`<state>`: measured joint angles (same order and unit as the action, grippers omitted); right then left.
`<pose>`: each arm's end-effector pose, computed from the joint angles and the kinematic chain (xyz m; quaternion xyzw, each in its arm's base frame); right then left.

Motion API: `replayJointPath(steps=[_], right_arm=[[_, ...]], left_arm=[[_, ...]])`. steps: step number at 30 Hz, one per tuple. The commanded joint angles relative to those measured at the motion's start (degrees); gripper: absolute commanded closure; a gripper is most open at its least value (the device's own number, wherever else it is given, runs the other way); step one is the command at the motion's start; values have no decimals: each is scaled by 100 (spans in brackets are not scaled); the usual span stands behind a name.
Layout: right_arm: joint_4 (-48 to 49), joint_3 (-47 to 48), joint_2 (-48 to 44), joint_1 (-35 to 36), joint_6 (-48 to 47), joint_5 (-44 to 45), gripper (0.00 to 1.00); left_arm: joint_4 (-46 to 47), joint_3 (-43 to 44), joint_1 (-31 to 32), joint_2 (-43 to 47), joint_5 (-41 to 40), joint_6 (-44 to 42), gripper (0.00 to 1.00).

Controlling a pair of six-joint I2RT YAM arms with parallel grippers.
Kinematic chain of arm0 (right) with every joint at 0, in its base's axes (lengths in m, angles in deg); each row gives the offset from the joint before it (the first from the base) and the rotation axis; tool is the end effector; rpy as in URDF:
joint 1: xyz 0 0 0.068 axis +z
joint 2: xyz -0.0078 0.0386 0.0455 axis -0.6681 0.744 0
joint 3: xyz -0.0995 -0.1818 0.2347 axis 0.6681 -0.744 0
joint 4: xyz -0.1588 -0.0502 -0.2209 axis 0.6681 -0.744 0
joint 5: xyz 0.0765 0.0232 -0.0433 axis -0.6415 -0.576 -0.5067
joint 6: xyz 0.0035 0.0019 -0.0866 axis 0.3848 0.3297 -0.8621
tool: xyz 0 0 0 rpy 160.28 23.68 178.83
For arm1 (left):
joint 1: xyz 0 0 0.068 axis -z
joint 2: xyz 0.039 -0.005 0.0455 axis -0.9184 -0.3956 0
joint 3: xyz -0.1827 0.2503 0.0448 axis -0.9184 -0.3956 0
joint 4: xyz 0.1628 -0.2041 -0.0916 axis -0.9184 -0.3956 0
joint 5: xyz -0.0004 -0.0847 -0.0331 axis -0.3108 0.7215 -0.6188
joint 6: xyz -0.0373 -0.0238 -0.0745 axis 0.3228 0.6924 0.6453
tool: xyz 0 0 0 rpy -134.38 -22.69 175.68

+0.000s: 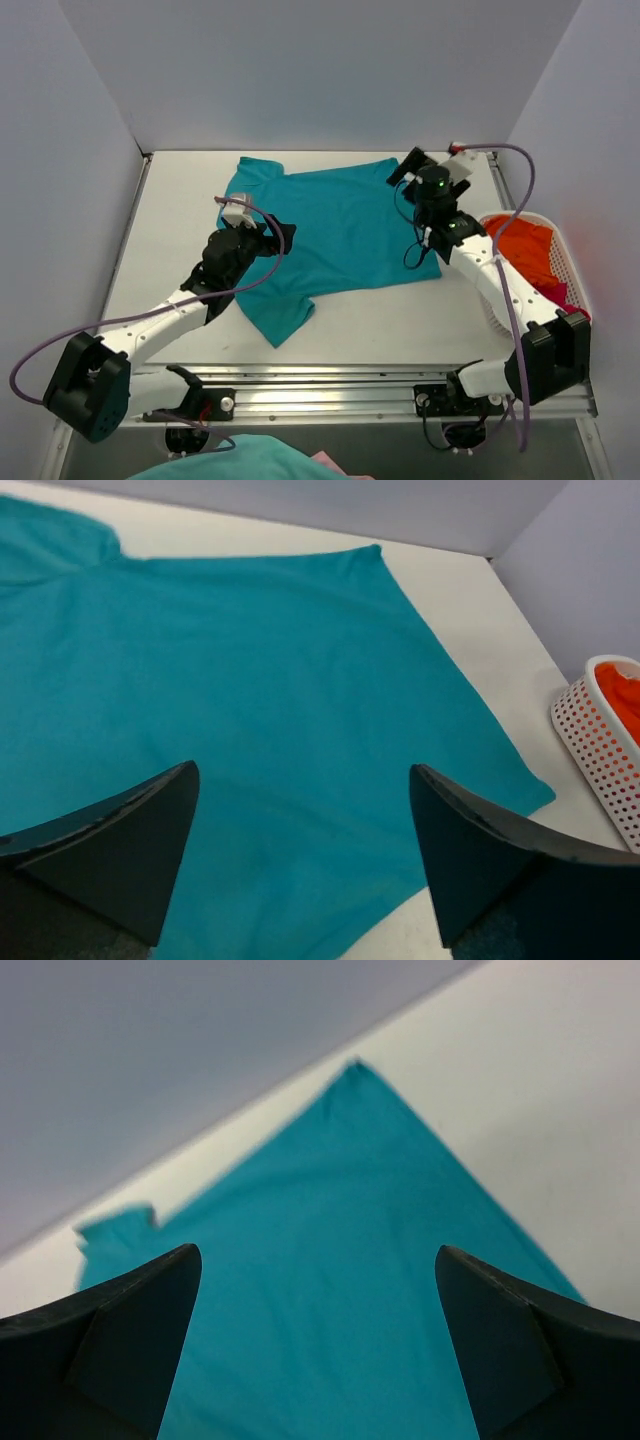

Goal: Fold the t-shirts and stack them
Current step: Flatten the tshirt out

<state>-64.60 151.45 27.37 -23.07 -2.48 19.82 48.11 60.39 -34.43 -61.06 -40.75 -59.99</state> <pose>0.3569 0.0936 0.4097 0.2296 0.6693 0.2100 0.6747 0.2694 -0.1607 0.2937 0.0147 0.7331 -0.2887 0.6156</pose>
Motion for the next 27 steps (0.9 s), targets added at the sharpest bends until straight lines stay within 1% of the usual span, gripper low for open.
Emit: replayJointPath(steps=[1, 2, 3, 4, 5, 6, 7, 8, 9, 10, 11, 13, 15, 16, 17, 18, 19, 20, 21, 22, 27], right_arm=[[-1972, -368, -453, 1136, 93, 1146, 0], [-2133, -500, -620, 1304, 223, 1437, 0], [-2343, -614, -943, 1392, 355, 1745, 0], [-2745, -781, -1103, 1393, 478, 1887, 0], [-2923, -843, -1244, 1393, 645, 2010, 0], [-3091, -887, -1498, 1393, 690, 2255, 0], [-3432, -914, -1613, 1402, 769, 2397, 0], [-3592, -914, -1710, 1393, 848, 2520, 0], [-3750, -905, -1868, 1393, 979, 2626, 0], [-4047, -888, -1939, 1393, 1076, 2783, 0], [-4120, -888, -1992, 1384, 1138, 2820, 0], [-4182, -949, -2115, 1384, 1165, 2803, 0], [-4130, -1107, -2151, 1376, 1191, 2733, 0], [-3990, -1168, -2142, 1376, 1174, 2671, 0], [-3902, -1256, -2133, 1358, 1139, 2488, 0], [-3823, -1396, -2055, 1341, 1121, 2399, 0], [-3691, -1458, -2002, 1323, 1182, 2329, 0], [-3577, -1520, -1958, 1305, 1183, 2241, 0], [-3463, -1651, -1853, 1297, 1165, 2092, 0], [-3235, -1705, -1791, 1288, 1139, 2030, 0], [-3040, -1758, -1474, 1191, 1042, 1924, 0]], left_arm=[[-818, 548, 260, 330, -382, 945, 9], [-2095, 689, 462, 497, -1552, 1228, 13], [-2761, 699, 882, 585, -2156, 1666, 13], [-3463, 699, 1051, 708, -2571, 2576, 11], [-4297, 595, 1210, 970, -3097, 2854, 7], [-4653, 524, 1568, 1103, -3285, 3144, 4], [-4970, 488, 1728, 1226, -3444, 3669, 4], [-5582, 462, 1878, 1410, -3515, 3857, 6], [-5945, 462, 2001, 1464, -3663, 4068, 6], [-6245, 444, 2211, 1509, -3700, 4540, 6], [-6509, 392, 2274, 1570, -3657, 4632, 6], [-6625, 111, 2397, 1623, -3271, 4929, 6], [-6643, -117, 2511, 1676, -2963, 5132, 3], [-6652, -371, 2599, 1693, -2701, 5377, 1], [-6626, -486, 2774, 1789, -2602, 5475, 7], [-6600, -601, 2898, 1834, -2558, 5590, 9], [-6608, -793, 3021, 1904, -2549, 5887, 12], [-6452, -899, 3257, 2018, -2575, 5959, 15], [-6337, -1022, 3364, 2045, -2636, 6047, 15], [-6275, -1250, 3443, 2054, -2689, 6326, 15], [-5686, -1586, 3479, 1896, -2628, 6593, 15]])
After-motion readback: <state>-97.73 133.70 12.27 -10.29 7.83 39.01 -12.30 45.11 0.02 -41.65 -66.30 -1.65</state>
